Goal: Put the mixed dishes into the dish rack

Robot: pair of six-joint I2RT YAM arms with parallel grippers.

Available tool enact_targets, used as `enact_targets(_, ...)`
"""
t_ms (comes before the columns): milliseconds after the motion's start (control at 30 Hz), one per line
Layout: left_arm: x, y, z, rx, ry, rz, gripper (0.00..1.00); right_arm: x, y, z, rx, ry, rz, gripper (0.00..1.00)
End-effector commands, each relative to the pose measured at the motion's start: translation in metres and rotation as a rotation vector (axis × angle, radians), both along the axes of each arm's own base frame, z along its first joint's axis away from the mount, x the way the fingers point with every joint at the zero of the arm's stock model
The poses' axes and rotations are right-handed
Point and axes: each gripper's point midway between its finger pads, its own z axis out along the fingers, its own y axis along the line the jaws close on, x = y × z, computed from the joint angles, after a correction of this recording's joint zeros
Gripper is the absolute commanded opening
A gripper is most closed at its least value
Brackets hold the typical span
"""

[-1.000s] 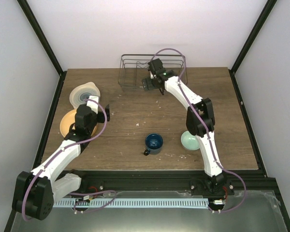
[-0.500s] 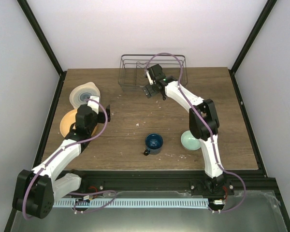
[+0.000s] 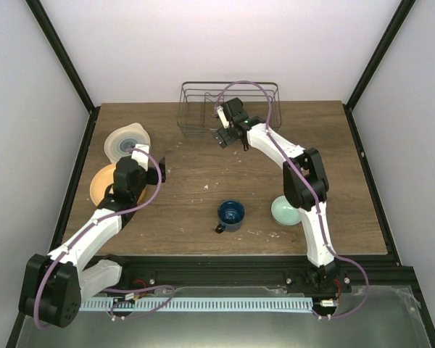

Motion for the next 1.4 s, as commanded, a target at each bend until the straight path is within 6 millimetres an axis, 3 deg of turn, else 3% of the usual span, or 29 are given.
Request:
enact_targets(0, 0.001, -0.001, 0.001, 0.000, -0.001, -0.002, 1.00, 0.000, 0.001, 0.006, 0.010, -0.023, 0.013, 1.00)
enact_targets(267, 0.012, 0.001, 0.021, -0.040, 0.020, 0.045, 1.00, -0.012, -0.016, 0.074, 0.091, -0.127, -0.068, 1.00)
enact_targets(433, 0.031, 0.001, 0.029, -0.044, 0.035, 0.079, 1.00, -0.006, -0.048, 0.119, 0.194, -0.194, -0.170, 1.00)
enact_targets(533, 0.047, -0.003, 0.029, -0.047, 0.048, 0.081, 1.00, 0.001, -0.079, 0.129, 0.221, -0.208, -0.245, 1.00)
enact_targets(700, 0.084, -0.001, 0.023, -0.048, 0.081, 0.115, 1.00, 0.019, -0.148, 0.114, 0.238, -0.166, -0.427, 1.00)
enact_targets(867, 0.118, 0.001, 0.025, -0.063, 0.083, 0.134, 1.00, 0.035, -0.200, 0.095, 0.259, -0.117, -0.544, 1.00)
enact_targets(967, 0.135, 0.001, 0.029, -0.053, 0.083, 0.135, 1.00, 0.044, -0.210, 0.078, 0.264, -0.069, -0.559, 1.00)
enact_targets(1133, 0.157, -0.002, 0.021, -0.039, 0.105, 0.131, 1.00, 0.052, -0.207, 0.042, 0.256, 0.002, -0.549, 1.00)
enact_targets(1367, 0.165, -0.005, 0.006, -0.035, 0.117, 0.112, 1.00, 0.062, -0.198, 0.014, 0.270, 0.045, -0.521, 1.00)
